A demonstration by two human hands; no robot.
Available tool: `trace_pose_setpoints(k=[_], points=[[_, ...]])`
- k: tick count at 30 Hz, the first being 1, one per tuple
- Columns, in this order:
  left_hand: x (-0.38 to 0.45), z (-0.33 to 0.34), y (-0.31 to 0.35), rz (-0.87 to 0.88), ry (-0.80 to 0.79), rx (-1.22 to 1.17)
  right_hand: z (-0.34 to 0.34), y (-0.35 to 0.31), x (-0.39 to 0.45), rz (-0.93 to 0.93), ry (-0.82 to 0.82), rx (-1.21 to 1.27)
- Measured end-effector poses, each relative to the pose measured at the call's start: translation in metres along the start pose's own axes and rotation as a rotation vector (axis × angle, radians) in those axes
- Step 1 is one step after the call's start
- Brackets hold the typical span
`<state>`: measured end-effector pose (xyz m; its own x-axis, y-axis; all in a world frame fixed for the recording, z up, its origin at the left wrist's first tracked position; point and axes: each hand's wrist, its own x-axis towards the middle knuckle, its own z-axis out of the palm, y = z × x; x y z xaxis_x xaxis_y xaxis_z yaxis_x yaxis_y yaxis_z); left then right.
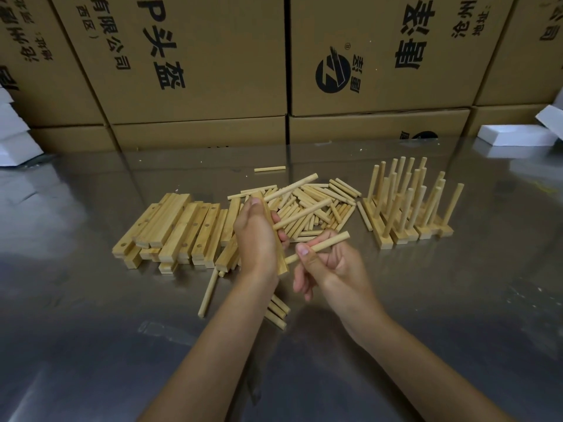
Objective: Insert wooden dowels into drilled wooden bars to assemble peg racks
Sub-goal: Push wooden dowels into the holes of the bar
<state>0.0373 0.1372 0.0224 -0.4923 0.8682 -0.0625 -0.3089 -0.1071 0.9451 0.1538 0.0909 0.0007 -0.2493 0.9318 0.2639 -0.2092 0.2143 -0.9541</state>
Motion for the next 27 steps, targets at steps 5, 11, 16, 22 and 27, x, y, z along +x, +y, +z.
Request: trace_pose_setpoints(k=[5,11,16,22,27], points=[[0.003,-0.002,-0.001,0.101,0.036,0.015,0.009,0.011,0.005,0.080,0.020,-0.155],[0.004,-0.001,-0.002,0.067,-0.023,-0.008,-0.004,0.010,0.011,0.125,0.021,-0.273],[0.004,-0.001,-0.002,0.032,-0.224,0.068,-0.021,0.006,0.021,0.142,0.208,-0.356],[0.008,-0.002,-0.002,-0.056,-0.222,0.131,-0.071,0.003,0.031,0.099,0.517,-0.746],[0.010,-0.001,-0.002,-0.053,-0.217,0.129,-0.099,0.004,0.031,0.247,0.609,-0.938]])
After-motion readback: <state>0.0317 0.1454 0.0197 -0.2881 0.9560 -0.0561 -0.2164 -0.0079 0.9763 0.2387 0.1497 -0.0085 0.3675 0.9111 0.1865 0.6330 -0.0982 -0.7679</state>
